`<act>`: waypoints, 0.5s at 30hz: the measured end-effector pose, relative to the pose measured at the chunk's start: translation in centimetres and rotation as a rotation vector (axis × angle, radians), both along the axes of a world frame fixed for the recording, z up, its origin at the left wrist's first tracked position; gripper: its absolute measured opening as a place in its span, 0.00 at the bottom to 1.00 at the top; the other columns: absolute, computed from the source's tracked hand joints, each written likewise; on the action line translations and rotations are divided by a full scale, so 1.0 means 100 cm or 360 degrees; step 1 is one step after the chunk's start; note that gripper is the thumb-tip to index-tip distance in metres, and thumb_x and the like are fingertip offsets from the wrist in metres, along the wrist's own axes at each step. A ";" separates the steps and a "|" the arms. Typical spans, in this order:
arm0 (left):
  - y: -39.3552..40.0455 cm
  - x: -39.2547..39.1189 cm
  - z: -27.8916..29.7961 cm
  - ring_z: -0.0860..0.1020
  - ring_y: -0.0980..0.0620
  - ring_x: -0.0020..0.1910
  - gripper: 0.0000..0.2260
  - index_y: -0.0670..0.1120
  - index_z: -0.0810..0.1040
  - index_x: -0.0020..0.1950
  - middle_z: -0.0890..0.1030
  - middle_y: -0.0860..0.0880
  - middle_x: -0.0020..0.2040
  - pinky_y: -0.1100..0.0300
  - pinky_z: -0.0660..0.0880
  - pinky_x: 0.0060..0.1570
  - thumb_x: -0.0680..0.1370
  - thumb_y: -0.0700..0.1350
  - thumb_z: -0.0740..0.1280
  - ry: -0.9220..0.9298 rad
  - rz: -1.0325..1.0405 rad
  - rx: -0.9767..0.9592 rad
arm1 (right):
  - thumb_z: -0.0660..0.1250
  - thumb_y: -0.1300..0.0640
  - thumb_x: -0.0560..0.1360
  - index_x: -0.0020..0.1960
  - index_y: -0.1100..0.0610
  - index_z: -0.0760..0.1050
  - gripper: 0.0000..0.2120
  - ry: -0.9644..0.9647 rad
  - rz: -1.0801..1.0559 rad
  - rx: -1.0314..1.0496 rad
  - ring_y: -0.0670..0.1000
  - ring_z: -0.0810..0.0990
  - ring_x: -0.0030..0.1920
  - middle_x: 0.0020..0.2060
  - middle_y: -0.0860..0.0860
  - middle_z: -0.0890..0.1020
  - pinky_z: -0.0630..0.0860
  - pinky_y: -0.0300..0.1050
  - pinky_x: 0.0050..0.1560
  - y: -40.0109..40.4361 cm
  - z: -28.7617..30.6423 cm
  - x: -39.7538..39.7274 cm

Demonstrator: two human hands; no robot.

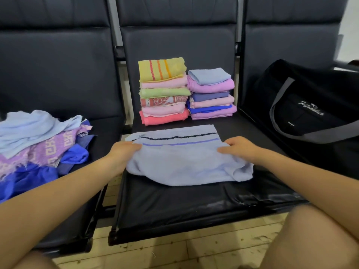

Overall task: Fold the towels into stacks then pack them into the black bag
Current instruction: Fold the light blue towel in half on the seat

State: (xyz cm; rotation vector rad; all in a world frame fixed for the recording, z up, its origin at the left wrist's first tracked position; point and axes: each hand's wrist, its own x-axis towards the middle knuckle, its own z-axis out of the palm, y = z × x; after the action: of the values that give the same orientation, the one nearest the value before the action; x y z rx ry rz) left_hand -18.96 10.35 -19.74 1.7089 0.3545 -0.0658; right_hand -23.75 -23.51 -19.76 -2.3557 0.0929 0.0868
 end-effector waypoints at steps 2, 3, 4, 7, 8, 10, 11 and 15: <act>0.002 0.004 -0.004 0.79 0.41 0.54 0.09 0.36 0.78 0.55 0.80 0.40 0.56 0.52 0.74 0.57 0.75 0.36 0.68 0.0052 -0.0011 -0.0150 | 0.73 0.54 0.73 0.30 0.55 0.69 0.17 0.0025 -0.0152 0.0369 0.44 0.70 0.27 0.26 0.46 0.72 0.67 0.34 0.30 0.003 0.005 0.005; 0.003 0.006 -0.005 0.79 0.40 0.55 0.07 0.38 0.80 0.52 0.80 0.39 0.56 0.50 0.74 0.59 0.75 0.36 0.68 0.0041 -0.0040 -0.0182 | 0.74 0.54 0.72 0.32 0.56 0.73 0.14 0.0062 -0.0197 0.0541 0.45 0.74 0.29 0.28 0.48 0.76 0.71 0.36 0.34 0.003 0.006 0.007; 0.003 0.006 -0.005 0.79 0.40 0.55 0.04 0.40 0.80 0.49 0.81 0.40 0.56 0.48 0.74 0.61 0.75 0.37 0.68 0.0014 -0.0076 -0.0168 | 0.75 0.54 0.71 0.35 0.57 0.75 0.11 0.0113 -0.0221 0.0677 0.47 0.77 0.33 0.32 0.50 0.80 0.74 0.39 0.37 0.003 0.008 0.007; 0.000 0.007 -0.006 0.81 0.44 0.51 0.04 0.45 0.82 0.45 0.83 0.44 0.51 0.49 0.76 0.58 0.76 0.43 0.68 -0.0116 -0.0158 -0.0008 | 0.76 0.51 0.69 0.49 0.62 0.81 0.15 0.0242 -0.0253 0.0841 0.53 0.83 0.43 0.45 0.56 0.85 0.78 0.48 0.50 0.003 0.007 0.012; -0.001 0.008 -0.005 0.81 0.44 0.49 0.06 0.43 0.81 0.45 0.83 0.44 0.49 0.51 0.77 0.54 0.77 0.44 0.67 -0.0168 -0.0164 0.0061 | 0.75 0.51 0.70 0.52 0.63 0.81 0.17 0.0242 -0.0299 0.0877 0.53 0.83 0.46 0.47 0.56 0.85 0.78 0.49 0.53 0.004 0.007 0.014; -0.003 0.014 -0.001 0.78 0.46 0.42 0.08 0.42 0.78 0.43 0.80 0.45 0.43 0.55 0.75 0.43 0.78 0.45 0.64 -0.0289 -0.0120 0.0192 | 0.75 0.52 0.71 0.54 0.62 0.81 0.17 0.0208 -0.0399 0.0993 0.55 0.84 0.51 0.49 0.55 0.85 0.79 0.50 0.54 0.005 0.008 0.025; -0.003 0.019 0.002 0.76 0.49 0.40 0.08 0.42 0.76 0.43 0.78 0.46 0.41 0.58 0.72 0.39 0.78 0.45 0.62 -0.0352 -0.0079 0.0258 | 0.75 0.52 0.71 0.54 0.61 0.81 0.17 0.0173 -0.0444 0.1050 0.56 0.83 0.51 0.49 0.55 0.85 0.79 0.51 0.54 0.005 0.008 0.032; 0.002 0.044 0.010 0.72 0.52 0.42 0.08 0.43 0.75 0.50 0.76 0.49 0.44 0.62 0.67 0.36 0.79 0.45 0.59 -0.0611 0.0073 0.0507 | 0.73 0.55 0.72 0.49 0.61 0.81 0.10 -0.0082 -0.0505 0.0894 0.54 0.81 0.48 0.48 0.55 0.83 0.77 0.48 0.50 0.010 0.009 0.063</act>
State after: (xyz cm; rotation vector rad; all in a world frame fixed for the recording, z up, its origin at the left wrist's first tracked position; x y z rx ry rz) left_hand -14.59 10.56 -18.76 1.9773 0.1197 0.3657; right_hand -17.44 -22.48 -18.83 -1.7578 0.3659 -0.0928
